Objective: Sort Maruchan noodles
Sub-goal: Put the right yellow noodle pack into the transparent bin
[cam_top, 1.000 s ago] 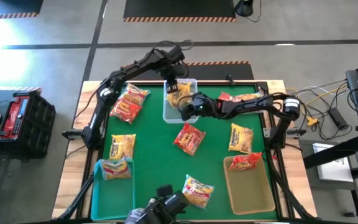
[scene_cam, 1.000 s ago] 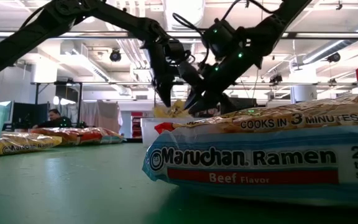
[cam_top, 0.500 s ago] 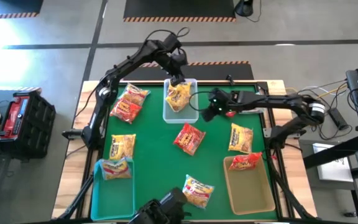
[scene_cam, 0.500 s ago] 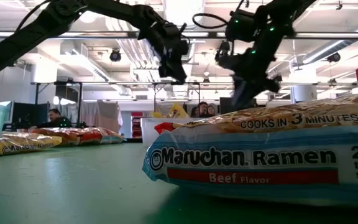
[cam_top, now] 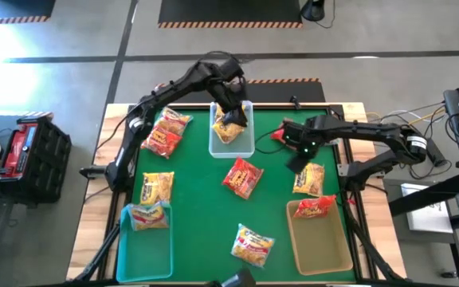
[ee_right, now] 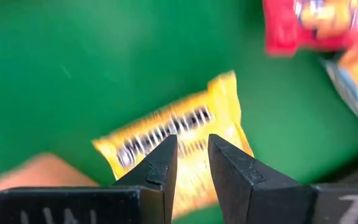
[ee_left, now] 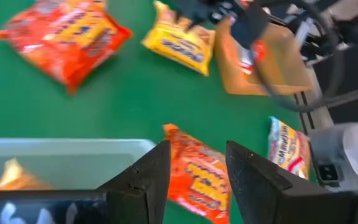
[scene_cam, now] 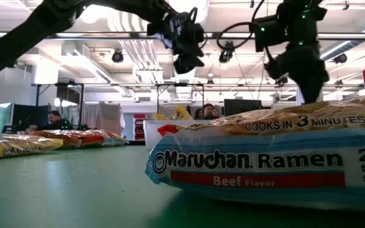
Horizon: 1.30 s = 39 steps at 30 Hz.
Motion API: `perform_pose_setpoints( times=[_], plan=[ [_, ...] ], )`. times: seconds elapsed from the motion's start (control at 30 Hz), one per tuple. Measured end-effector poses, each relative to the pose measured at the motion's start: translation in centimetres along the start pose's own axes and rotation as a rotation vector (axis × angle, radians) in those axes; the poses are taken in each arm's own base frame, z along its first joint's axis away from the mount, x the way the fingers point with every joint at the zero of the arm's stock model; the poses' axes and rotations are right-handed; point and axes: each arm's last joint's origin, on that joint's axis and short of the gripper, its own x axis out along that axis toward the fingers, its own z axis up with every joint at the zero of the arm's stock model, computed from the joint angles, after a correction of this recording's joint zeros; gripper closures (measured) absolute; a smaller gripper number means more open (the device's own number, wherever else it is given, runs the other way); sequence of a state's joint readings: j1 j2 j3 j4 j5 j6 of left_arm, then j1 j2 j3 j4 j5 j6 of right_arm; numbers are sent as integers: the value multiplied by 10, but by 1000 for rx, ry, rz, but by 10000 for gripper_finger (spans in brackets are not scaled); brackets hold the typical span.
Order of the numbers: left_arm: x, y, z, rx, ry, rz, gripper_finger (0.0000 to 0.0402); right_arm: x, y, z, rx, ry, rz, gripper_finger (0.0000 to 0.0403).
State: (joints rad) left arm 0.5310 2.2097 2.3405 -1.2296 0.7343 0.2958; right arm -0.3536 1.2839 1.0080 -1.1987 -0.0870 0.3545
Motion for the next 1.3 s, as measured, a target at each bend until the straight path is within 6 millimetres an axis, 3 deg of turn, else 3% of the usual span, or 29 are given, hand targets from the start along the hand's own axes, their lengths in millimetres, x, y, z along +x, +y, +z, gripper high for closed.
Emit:
perform_pose_setpoints(
  times=[0.37,0.73,0.97,1.13,1.3],
  plan=[
    [61,-50,13,85,1,-95,265,2,6,-20,-134,162,-57,321],
    [145,-69,-8,-33,-31,-72,265,30,25,-44,-225,185,-121,321],
    [167,-76,-17,-142,-165,-29,265,35,29,-67,-247,113,-132,321],
    [174,-80,-26,-235,-256,49,265,45,22,-84,-223,90,-127,321],
    [178,-80,-31,-331,-385,123,265,61,16,-89,-191,21,-109,321]
  ],
)
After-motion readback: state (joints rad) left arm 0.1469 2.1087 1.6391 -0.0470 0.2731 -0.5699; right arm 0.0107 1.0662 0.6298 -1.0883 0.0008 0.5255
